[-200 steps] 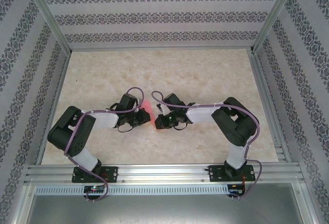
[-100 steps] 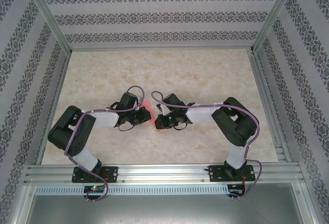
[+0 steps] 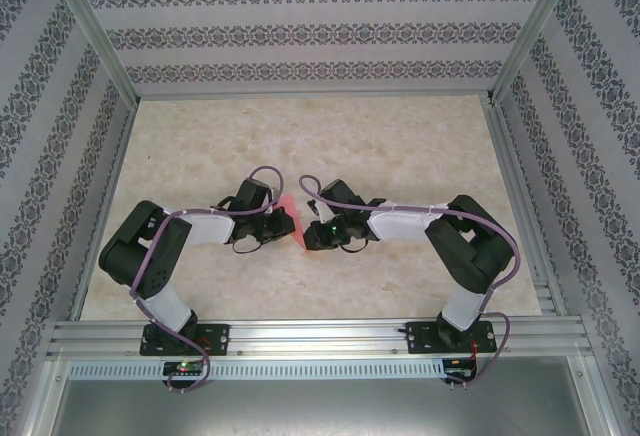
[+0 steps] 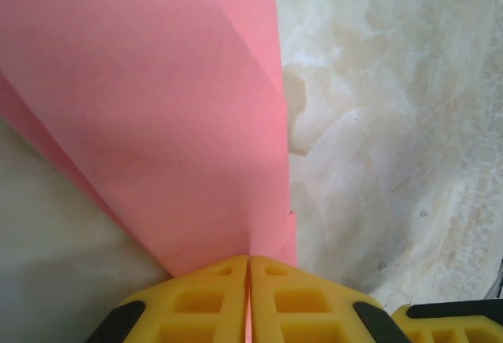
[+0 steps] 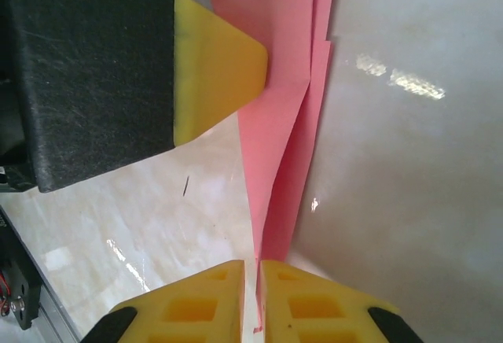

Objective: Fold a paper plane with a square sheet of paper (pick it up from the middle)
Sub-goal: Fold the wing for the fifth time at the center of the table.

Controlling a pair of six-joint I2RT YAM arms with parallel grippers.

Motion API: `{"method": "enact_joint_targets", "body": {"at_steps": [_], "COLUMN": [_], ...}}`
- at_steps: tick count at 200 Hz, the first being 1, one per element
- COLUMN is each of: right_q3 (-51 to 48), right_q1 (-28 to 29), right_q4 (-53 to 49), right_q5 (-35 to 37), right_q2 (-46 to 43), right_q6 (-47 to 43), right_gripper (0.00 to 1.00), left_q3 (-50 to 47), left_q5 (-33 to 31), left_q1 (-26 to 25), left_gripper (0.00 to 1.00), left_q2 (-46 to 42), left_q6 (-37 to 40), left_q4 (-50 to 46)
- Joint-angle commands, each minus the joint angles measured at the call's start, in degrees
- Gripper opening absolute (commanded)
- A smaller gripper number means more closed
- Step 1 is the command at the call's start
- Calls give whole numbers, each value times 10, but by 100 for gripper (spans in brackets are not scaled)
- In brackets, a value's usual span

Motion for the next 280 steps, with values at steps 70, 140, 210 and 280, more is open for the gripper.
{"method": "enact_joint_targets", "body": {"at_steps": [70,140,210,280], "right_q3": [-1,-3,0,23], "right_q1": [7,17,12,19], "right_q4": [-1,-7,-20,7], "right_q5": [-4,-8,32,3], "right_q2": [17,39,-25,10], "right_q6": [0,-6,-6,-8], "right_gripper": [12,8,15,11], "left_q3": [-4,-6,-6,-8], "left_q5": [-25,-26,-29,-28], "left_q1": [-4,-4,-4,-4], "left_gripper": [10,10,10,10], "left_q2": [9,9,7,9], "left_q6": [4,0,0,-1], "left_q4": [-25,-25,-27,-24]}}
